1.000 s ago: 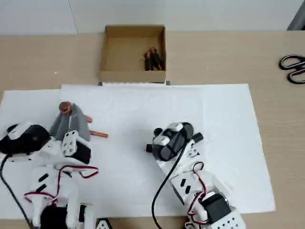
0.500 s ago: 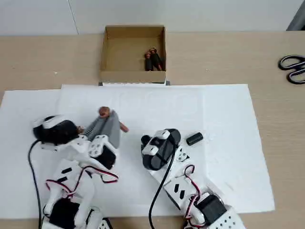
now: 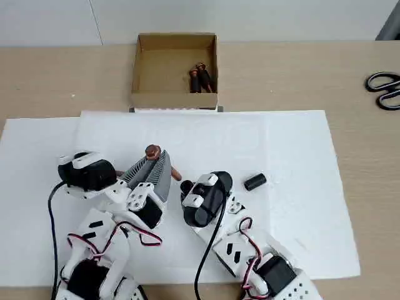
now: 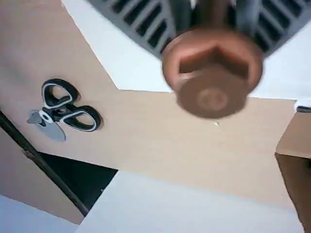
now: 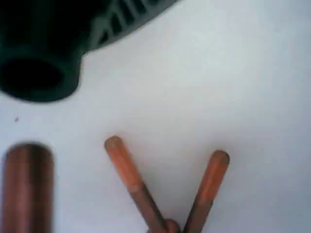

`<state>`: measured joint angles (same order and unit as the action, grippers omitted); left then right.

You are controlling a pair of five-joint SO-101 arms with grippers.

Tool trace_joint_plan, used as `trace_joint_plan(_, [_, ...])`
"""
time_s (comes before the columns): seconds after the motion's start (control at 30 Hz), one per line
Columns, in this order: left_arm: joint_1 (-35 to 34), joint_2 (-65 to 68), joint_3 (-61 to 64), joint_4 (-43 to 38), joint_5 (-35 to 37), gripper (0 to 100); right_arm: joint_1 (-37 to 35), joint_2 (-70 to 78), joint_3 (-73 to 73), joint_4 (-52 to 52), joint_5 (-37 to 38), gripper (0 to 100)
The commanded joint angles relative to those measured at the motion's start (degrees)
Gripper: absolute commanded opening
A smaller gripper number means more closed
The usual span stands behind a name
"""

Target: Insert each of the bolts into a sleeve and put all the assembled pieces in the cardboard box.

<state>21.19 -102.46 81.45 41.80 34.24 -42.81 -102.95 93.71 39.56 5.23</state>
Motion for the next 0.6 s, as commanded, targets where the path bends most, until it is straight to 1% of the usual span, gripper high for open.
trace_joint_plan(0.0, [0.26, -0.44, 0.40, -1.49, 0.18, 1, -0.31, -0.84, -3.78, -1.63, 0.62, 0.2])
trace_joint_plan(0.13, [0.44, -0.53, 0.48, -1.14, 0.26, 1, -0.31, -0.84, -4.22, -1.63, 0.62, 0.2])
trace_joint_plan(0.27, [2.73, -0.53, 0.48, 0.70, 0.26, 1, -0.31, -0.84, -4.31, -1.63, 0.62, 0.2])
trace_joint_plan(0.57, [3.34, -0.53, 0.31, 1.85, 0.26, 1, -0.31, -0.84, -4.22, -1.63, 0.62, 0.2])
